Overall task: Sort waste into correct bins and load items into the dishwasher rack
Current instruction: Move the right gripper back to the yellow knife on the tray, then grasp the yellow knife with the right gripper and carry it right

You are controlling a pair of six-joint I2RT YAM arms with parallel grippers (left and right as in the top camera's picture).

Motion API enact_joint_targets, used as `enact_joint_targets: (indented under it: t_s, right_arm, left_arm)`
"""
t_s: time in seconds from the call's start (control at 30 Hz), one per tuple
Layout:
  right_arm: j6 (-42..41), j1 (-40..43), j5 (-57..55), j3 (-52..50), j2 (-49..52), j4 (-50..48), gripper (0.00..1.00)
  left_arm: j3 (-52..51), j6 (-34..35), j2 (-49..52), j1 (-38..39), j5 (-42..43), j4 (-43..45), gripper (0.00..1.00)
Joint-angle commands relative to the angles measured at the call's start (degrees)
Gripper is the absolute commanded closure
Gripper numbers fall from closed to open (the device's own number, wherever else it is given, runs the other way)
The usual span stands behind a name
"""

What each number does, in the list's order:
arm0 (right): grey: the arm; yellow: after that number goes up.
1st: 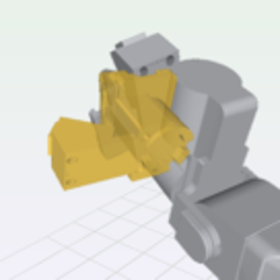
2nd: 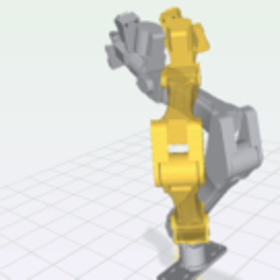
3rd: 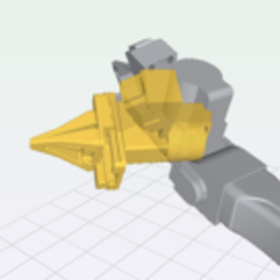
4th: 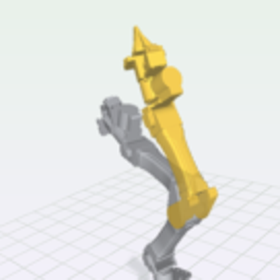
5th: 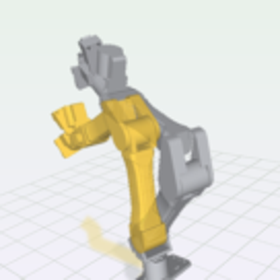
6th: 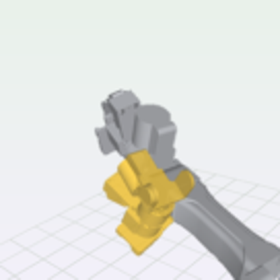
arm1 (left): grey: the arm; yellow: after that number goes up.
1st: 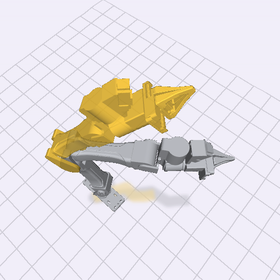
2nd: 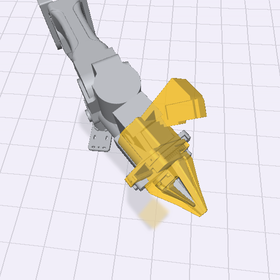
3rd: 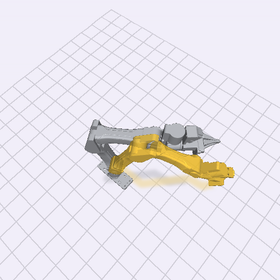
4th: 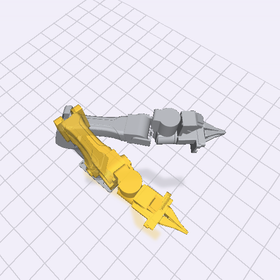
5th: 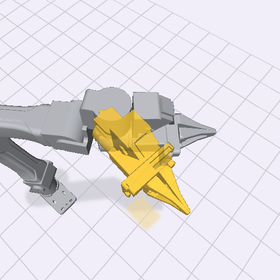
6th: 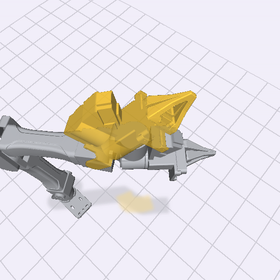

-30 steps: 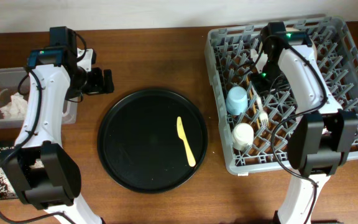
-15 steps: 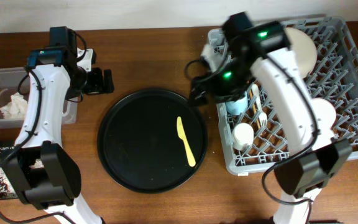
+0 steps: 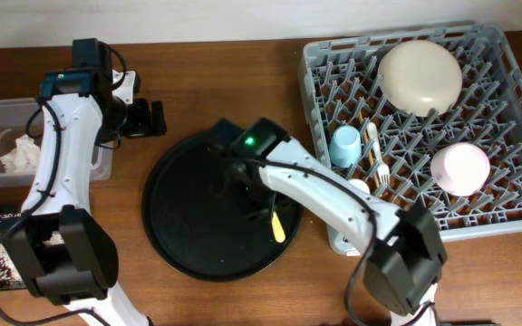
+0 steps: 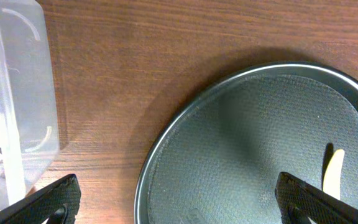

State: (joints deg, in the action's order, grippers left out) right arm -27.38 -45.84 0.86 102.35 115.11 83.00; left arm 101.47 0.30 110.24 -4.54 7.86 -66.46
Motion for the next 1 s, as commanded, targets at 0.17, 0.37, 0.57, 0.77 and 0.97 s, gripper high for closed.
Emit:
enact_joint_targets:
  t_s: [0.17, 0.37, 0.57, 0.77, 0.97]
  right_arm:
    - [-5.8, 0.2, 3.8, -23.7, -0.2, -20.5, 0.53]
    - [-8.3, 0.2, 3.4, -27.5, -0.2, -26.9, 0.59]
    - [-8.3, 0.3, 2.5, -27.8, -0.2, -27.8, 0.73]
    - [-5.9, 9.1, 6.4, -27.2, -0.3, -27.6, 0.49]
    - [-4.2, 10.6, 8.0, -23.5, -0.3, -23.4, 0.48]
  left_arm:
    - [0.6, 0.6, -0.5, -0.1, -0.2, 0.0, 0.0]
    - [0.6, 0.5, -0.5, -0.1, -0.2, 0.0, 0.0]
    - [0.6, 0.5, -0.5, -0.1, -0.2, 0.0, 0.0]
    - [0.6, 0.6, -0.5, -0.1, -0.2, 0.0, 0.0]
    - [0.6, 0.6, -0.5, -0.1, -0.2, 0.0, 0.0]
